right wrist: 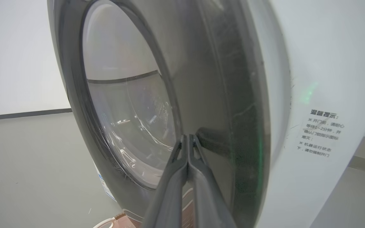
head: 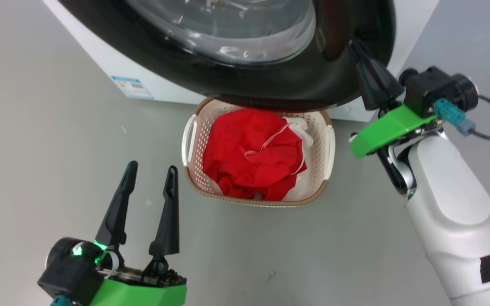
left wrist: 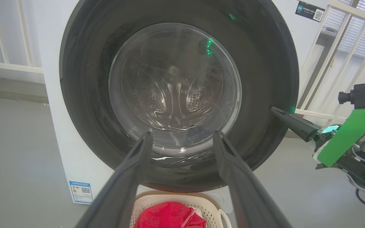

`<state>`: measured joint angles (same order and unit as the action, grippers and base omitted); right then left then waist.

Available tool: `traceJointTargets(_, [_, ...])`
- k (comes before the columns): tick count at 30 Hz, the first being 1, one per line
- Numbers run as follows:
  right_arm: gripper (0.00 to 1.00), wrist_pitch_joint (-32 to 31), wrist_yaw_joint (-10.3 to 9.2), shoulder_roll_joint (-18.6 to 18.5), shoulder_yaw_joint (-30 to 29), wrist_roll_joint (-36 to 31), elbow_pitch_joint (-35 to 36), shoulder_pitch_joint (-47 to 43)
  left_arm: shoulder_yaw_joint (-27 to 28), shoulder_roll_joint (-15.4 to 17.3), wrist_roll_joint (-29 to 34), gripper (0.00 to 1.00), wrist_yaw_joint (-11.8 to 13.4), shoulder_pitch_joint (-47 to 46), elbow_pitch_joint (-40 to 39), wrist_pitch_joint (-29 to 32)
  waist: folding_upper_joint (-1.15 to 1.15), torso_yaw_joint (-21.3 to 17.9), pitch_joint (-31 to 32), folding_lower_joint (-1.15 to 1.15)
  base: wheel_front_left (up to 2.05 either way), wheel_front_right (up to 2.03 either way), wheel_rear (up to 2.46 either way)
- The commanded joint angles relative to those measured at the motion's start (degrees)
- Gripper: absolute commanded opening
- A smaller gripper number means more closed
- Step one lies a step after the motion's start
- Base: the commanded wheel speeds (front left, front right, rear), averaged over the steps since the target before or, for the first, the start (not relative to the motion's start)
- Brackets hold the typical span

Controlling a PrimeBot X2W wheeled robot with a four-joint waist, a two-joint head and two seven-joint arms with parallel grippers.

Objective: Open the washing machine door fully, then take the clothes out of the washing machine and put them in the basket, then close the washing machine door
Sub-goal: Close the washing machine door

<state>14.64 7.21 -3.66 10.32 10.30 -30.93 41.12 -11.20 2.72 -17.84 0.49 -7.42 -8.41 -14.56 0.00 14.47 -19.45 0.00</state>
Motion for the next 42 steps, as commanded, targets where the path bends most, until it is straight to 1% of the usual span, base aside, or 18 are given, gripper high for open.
traceJointTargets(1, [0.00,0.4,0.28,0.8,0.9,-0.5,0.8,2.1,1.4,0.2,-0.5,1.00,-0.3,-1.7,-1.8,-0.4,0.00,1.5,-2.0,0.00,0.00,0.00,0.00])
traceJointTargets(9, [0.00,0.4,0.28,0.8,-1.4,-2.0,-1.4,7.7,0.5,0.2,-0.8,1.00,0.3,-3.0,-2.2,-0.4,0.00,2.1,-4.4,0.00,0.00,0.00,0.00])
traceJointTargets(15, [0.00,0.4,0.28,0.2,-3.0,-3.2,-5.0,12.4,-0.2,0.2,-0.6,1.00,0.8,-3.9,-2.1,-0.4,0.00,2.3,-5.5,0.00,0.00,0.00,0.00])
traceJointTargets(20, [0.00,0.4,0.28,-0.3,-5.8,-5.5,-7.3,16.2,-0.9,0.2,-1.0,1.00,1.1,-4.7,-1.5,-0.4,0.00,2.5,-6.1,0.00,0.00,0.00,0.00])
traceJointTargets(23, [0.00,0.4,0.28,-0.4,-7.0,-7.6,-7.9,17.1,-1.2,0.2,-1.2,1.00,1.1,-5.1,-1.1,-0.4,0.00,2.7,-6.0,0.00,0.00,0.00,0.00])
traceJointTargets(28, [0.00,0.4,0.28,-0.1,-8.0,-8.9,-8.2,16.6,-1.8,0.2,-1.4,1.00,1.3,-5.5,-0.7,-0.4,0.00,2.8,-5.3,0.00,0.00,0.00,0.00])
traceJointTargets(35, [0.00,0.4,0.28,0.6,-7.3,-6.4,-7.7,14.0,-1.6,0.2,-1.7,1.00,1.6,-5.3,-0.1,-0.4,0.00,1.8,-3.8,0.00,0.00,0.00,0.00])
traceJointTargets(39, [0.00,0.4,0.28,0.7,-4.2,-2.9,-6.4,11.2,-1.3,0.2,-1.9,1.00,1.5,-5.1,0.5,-0.4,0.00,0.6,-2.6,0.00,0.00,0.00,0.00])
traceJointTargets(42, [0.00,0.4,0.28,0.8,-1.0,0.5,-3.7,8.0,-1.2,0.2,-2.5,1.00,1.5,-4.8,1.5,-0.4,0.00,-0.6,-1.6,0.00,0.00,0.00,0.00])
